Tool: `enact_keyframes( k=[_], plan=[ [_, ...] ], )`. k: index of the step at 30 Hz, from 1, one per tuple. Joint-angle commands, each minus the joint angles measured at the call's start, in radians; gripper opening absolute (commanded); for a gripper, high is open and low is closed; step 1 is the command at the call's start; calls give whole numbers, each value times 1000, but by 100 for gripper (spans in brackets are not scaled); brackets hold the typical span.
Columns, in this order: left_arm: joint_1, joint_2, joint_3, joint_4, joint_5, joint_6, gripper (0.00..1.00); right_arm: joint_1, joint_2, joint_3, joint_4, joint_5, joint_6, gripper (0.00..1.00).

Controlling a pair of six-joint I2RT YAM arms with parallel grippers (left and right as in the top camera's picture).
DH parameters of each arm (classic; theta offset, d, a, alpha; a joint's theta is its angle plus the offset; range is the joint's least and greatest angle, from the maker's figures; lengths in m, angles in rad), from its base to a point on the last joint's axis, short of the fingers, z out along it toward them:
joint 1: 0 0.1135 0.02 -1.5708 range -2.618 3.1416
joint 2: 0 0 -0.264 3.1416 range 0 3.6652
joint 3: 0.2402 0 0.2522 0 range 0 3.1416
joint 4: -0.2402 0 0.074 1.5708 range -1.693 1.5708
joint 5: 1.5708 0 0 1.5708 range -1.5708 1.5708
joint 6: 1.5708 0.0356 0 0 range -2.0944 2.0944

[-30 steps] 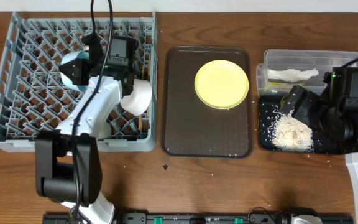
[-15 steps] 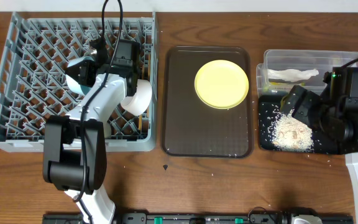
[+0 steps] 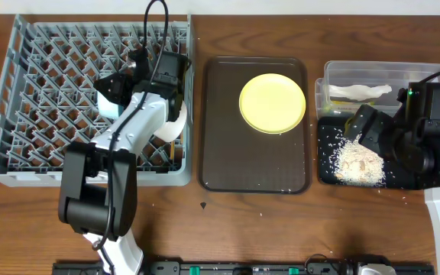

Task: Sort waste into correct bins and load items into the dishwasher
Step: 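Set the light-blue bowl upright in the rack and release it, then grasp the yellow plate edges with both grippers from either side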

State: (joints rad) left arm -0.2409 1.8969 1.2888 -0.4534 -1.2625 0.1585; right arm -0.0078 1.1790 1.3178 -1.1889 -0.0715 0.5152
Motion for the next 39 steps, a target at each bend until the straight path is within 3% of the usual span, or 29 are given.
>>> enact_keyframes(
  k=[1,8,10,16,24,30,33,39],
  plan=[
    [-24,0,-6,-32,-2,-29,39,-11,-1,11,-1,-1,-8,99],
    [-82,-88,-6,-80,6,-71,54,-11,-1,11,0,-1,-8,99],
    [-105,-139,-6,-82,69,-70,59,-11,-1,11,0,-1,-8,99],
    [-166,-306,-6,-137,403,-102,64,-11,-1,11,0,-1,-8,99],
    [-222,-456,-6,-263,637,-200,64,-11,-1,11,0,-1,-8,99],
    [-223,-538,-6,-340,949,-315,64,54,20,10,51,-211,-192,82],
    [-224,-561,-6,-336,1110,-322,64,137,67,8,43,-160,-181,78],
    [-224,-562,-6,-323,1392,-322,81,254,232,8,45,35,-55,75]
  ],
)
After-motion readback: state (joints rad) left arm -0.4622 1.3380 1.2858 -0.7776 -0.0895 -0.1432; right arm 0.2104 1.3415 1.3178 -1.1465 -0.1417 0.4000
